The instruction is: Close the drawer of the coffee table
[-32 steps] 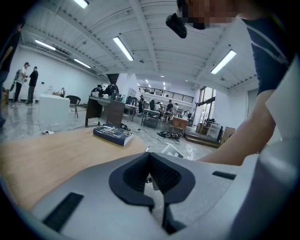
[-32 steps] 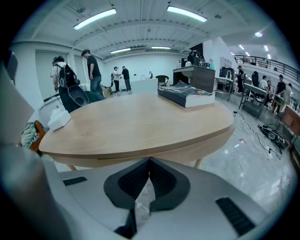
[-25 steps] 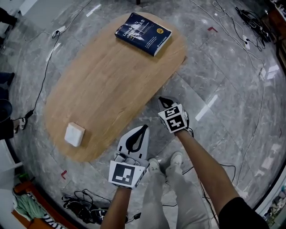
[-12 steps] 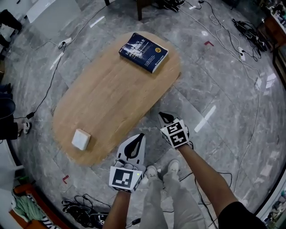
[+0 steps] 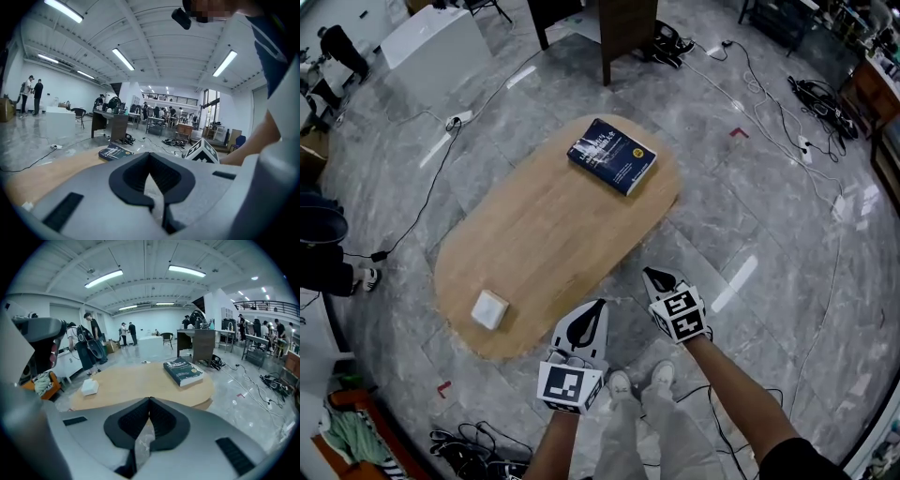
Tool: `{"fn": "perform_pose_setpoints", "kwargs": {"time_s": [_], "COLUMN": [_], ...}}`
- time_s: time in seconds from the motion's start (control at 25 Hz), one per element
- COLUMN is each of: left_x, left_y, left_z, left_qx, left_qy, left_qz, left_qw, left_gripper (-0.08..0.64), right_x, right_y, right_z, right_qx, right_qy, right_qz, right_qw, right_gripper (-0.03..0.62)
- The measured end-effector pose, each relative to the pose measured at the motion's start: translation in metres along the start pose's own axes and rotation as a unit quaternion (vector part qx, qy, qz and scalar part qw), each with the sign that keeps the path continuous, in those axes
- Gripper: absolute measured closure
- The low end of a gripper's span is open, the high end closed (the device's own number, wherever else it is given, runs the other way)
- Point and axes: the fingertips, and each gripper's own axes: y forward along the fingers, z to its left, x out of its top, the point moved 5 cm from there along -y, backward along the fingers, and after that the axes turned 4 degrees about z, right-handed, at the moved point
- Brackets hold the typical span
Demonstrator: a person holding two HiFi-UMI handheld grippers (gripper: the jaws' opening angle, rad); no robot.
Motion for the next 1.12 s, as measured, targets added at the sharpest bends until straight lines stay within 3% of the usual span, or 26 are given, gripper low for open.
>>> {"fn": "perform_pose_setpoints", "kwargs": {"time_s": [0.6, 1.12], "left_x": [0.059, 0.099], "left_y": [-0.041, -0.083], "left_z": [-0.021, -0.042], "left_qx": [0.011, 0.021], "left_qy": [0.005, 0.008], "left_qz": [-0.015, -0.033], "left_qw": [0.9998, 0.9992], "left_gripper": [0.558, 0.558], "right_x": [0.066, 0.11], "right_y": [-0.102, -0.188], "right_z": [0.028, 0.074], "right_qx": [0.03, 0.049], "right_qy": [0.02, -0.003], "right_qz": [-0.053, -0.091], "right_qw": [0.998, 0.995], "right_gripper": [0.58, 0.58]}}
